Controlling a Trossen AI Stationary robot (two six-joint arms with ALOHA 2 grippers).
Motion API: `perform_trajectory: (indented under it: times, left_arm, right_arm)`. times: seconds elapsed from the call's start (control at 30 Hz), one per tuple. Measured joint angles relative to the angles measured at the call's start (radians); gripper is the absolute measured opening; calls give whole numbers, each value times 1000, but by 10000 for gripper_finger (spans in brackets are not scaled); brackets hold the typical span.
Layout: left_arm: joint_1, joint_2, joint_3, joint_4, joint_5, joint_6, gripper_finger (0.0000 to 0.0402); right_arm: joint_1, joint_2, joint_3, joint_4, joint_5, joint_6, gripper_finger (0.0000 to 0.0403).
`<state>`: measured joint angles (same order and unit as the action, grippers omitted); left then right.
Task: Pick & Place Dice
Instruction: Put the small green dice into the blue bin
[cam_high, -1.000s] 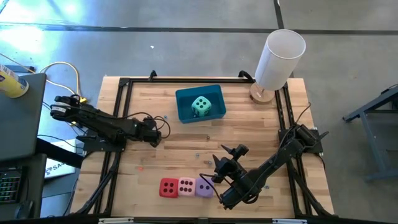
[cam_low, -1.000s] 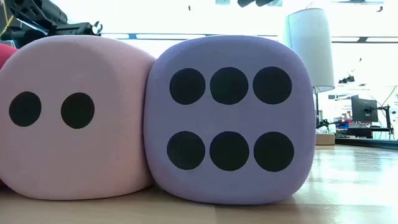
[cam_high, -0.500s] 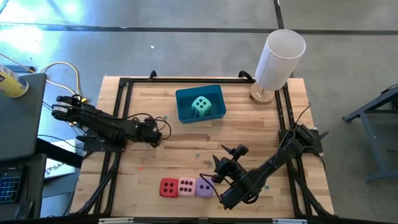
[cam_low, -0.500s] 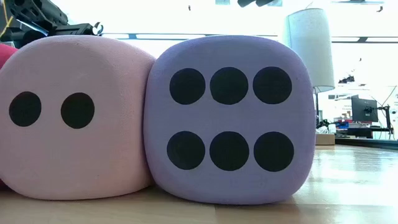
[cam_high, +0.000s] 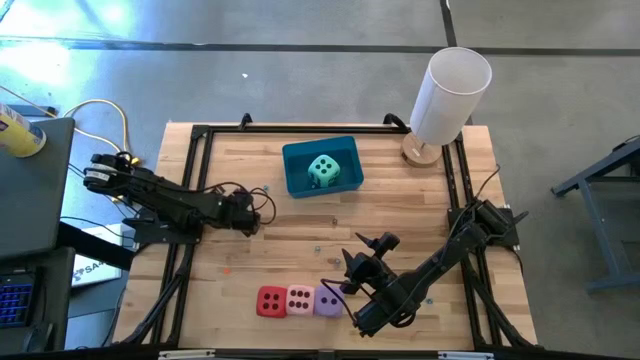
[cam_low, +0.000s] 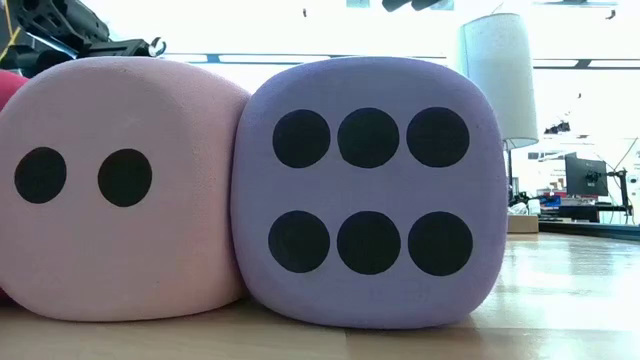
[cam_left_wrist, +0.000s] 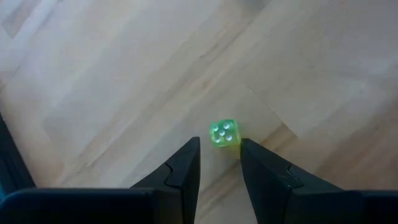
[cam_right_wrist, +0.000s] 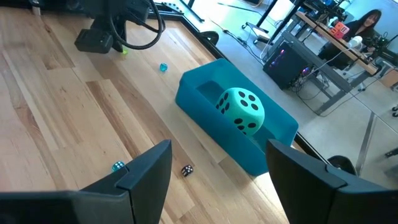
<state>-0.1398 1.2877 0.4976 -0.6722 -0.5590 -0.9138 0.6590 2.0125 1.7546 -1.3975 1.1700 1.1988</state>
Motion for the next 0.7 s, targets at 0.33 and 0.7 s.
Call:
perform_trajectory:
  times: [0.33, 0.7]
  left_arm:
    - [-34, 0, 1, 24, -20, -36, 108]
    - [6, -1, 2, 32, -19, -55, 108]
  right_arm:
    - [0, 0, 0, 0, -2, 0, 249]
    - [0, 0, 0, 0, -2, 0, 249]
